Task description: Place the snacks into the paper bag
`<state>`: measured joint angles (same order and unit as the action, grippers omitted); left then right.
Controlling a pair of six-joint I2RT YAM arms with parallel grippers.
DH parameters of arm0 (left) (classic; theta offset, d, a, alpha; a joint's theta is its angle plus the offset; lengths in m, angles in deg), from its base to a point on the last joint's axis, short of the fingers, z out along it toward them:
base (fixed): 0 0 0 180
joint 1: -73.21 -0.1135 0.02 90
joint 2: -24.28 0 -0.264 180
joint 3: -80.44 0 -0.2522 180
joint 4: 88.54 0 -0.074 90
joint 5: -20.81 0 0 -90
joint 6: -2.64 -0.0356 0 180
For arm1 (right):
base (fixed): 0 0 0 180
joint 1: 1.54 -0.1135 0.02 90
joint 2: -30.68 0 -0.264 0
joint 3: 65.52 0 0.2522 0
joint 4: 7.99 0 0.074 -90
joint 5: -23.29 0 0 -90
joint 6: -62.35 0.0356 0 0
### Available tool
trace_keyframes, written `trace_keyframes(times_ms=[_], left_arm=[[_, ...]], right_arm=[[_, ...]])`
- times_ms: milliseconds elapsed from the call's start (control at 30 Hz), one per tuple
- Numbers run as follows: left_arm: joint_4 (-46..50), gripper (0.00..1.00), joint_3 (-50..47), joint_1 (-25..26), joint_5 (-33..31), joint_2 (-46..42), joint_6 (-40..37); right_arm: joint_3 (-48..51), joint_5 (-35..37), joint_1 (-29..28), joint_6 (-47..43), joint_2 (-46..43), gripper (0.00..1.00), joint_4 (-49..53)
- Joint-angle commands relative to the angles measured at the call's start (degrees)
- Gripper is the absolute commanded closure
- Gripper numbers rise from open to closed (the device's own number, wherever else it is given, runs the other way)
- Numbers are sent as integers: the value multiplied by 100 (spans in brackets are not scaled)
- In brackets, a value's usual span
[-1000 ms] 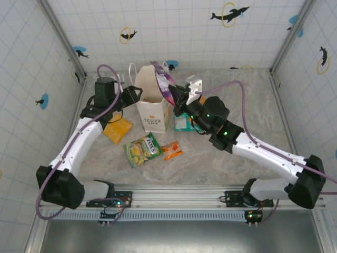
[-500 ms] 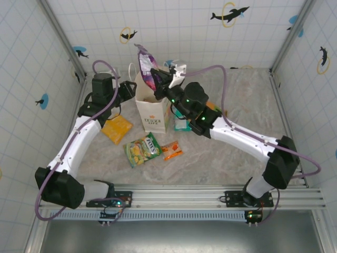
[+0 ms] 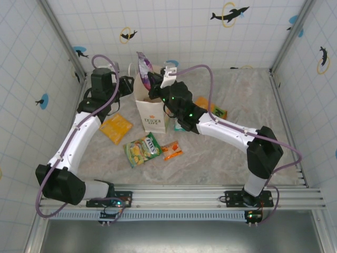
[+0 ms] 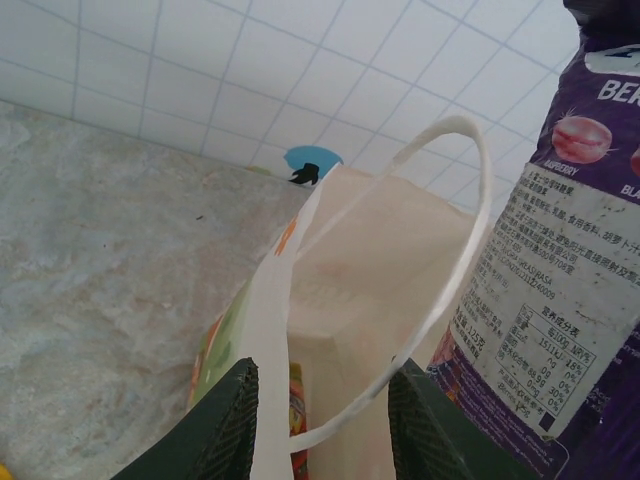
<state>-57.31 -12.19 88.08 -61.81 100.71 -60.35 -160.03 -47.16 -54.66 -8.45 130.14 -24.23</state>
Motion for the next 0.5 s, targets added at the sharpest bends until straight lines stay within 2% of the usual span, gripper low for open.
trace_keyframes(times_ms=[0,133,367,467], left_arm=[[-95,62,286,-87,284,180,-113],[-91,66,503,-165,620,427,-55],[-300,100,575,-187,748,474,15],[-354,100,578,-191,789,485,32]], right_arm=[[-220,172,34,102,-50,100,-439],[-185,243,61,57,-41,100,-384],[-129,227,127,140,29,100,-324],[-129,230,149,167,68,100,-282]])
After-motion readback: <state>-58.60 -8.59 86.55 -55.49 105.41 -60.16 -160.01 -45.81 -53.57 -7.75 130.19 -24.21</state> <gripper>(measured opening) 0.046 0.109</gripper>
